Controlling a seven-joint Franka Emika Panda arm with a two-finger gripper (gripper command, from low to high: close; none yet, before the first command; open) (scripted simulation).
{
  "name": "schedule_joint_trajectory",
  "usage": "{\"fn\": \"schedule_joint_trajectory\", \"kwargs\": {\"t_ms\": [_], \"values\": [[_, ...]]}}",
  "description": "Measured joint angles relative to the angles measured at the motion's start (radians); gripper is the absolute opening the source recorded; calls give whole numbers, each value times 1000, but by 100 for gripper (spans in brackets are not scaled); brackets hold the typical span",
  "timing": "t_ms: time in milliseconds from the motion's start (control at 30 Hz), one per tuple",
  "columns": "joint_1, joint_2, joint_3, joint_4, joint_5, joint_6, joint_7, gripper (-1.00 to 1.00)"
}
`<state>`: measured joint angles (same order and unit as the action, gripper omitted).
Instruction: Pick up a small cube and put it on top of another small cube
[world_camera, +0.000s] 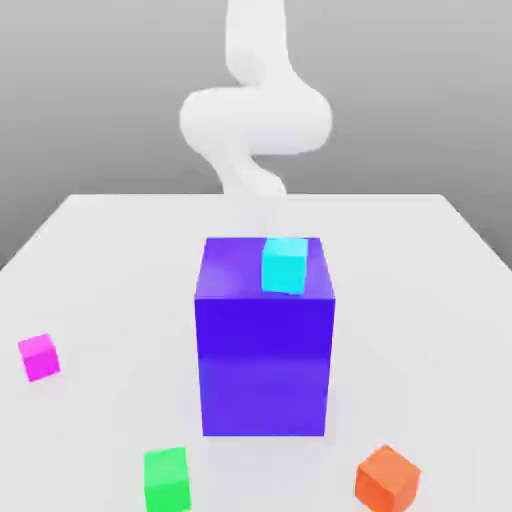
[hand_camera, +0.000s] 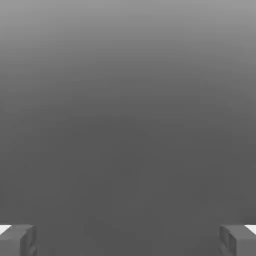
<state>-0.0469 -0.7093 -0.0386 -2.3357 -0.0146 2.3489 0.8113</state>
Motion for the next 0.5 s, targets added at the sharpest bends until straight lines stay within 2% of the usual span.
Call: {"fn": "schedule_joint_trajectory", "kwargs": {"t_ms": [267,500], "values": [[-147,291,-151,-116,-26,159,21,0],[-264,543,-298,-215,7,295,-1,0]]}}
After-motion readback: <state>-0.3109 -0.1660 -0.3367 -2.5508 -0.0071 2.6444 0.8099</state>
